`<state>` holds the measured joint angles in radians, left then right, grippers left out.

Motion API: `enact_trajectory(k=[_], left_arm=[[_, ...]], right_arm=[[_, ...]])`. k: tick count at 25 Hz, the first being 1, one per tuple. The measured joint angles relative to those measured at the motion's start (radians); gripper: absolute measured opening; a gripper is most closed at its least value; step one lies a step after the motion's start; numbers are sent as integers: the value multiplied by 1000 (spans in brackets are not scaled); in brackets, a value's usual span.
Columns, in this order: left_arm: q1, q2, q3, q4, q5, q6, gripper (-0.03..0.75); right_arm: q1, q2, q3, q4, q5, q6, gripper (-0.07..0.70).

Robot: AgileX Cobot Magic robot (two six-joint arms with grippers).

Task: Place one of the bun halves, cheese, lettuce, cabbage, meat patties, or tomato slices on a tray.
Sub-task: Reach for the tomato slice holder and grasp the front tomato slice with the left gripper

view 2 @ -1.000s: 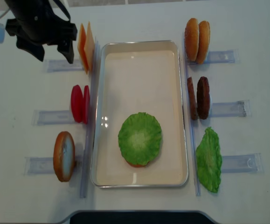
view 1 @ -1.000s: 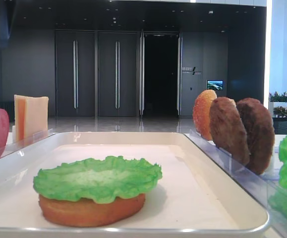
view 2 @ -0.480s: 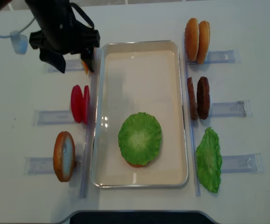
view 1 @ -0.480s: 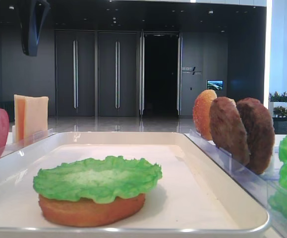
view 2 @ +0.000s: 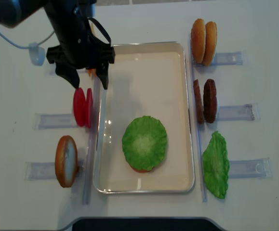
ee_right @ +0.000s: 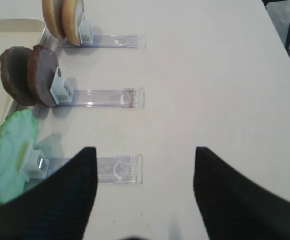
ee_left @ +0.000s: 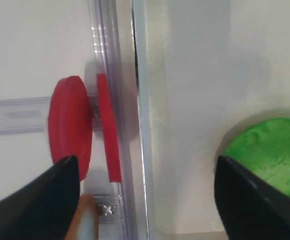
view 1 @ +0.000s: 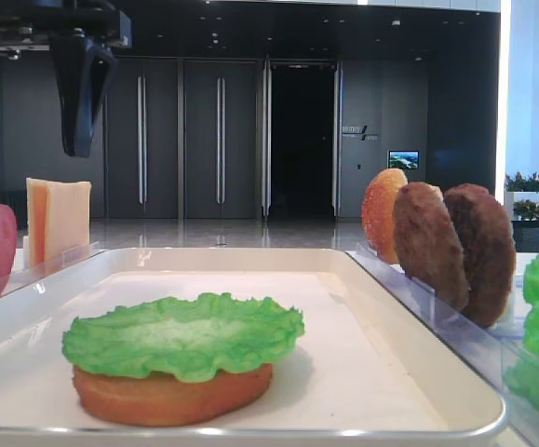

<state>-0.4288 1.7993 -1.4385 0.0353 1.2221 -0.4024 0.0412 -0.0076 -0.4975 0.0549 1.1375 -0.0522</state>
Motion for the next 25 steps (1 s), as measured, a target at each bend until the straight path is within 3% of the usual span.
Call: enact_trajectory(k=[25], left_arm=[[-1, 94, 48, 17, -7, 0, 643]], right_arm=[[0, 0, 0, 1, 0, 0, 432]])
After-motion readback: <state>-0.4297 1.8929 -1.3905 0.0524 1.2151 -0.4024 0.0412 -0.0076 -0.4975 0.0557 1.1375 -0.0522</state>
